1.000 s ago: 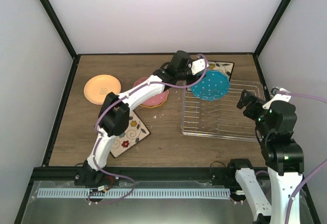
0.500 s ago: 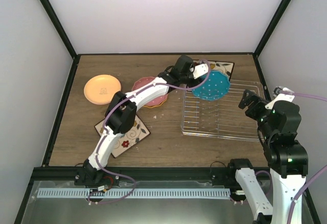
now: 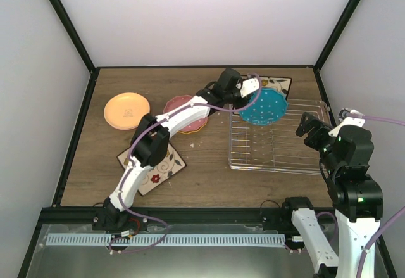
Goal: Unload the plates from the dish rack
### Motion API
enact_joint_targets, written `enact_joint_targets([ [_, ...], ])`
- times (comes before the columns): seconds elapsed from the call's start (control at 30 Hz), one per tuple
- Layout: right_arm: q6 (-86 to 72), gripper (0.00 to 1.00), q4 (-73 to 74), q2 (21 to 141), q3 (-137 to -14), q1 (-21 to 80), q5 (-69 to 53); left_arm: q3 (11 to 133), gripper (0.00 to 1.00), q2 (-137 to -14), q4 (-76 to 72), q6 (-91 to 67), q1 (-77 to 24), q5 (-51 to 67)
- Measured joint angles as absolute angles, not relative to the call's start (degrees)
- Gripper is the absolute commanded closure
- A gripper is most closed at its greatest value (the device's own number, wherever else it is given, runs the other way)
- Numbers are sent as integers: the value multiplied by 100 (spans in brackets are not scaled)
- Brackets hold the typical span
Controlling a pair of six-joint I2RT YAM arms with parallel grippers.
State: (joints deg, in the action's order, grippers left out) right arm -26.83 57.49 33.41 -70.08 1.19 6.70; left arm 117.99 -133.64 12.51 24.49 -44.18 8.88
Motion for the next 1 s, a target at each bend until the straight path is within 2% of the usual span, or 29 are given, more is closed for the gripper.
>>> enact_joint_targets([
  [0.33, -2679, 0, 5717, 3323, -6954, 119, 624, 11808, 96, -13089, 1588, 2467, -4580, 582],
  [1.0, -2670, 0, 5352, 3299, -6619, 119, 445, 11874, 96, -11644, 1470, 2930, -4724, 191],
])
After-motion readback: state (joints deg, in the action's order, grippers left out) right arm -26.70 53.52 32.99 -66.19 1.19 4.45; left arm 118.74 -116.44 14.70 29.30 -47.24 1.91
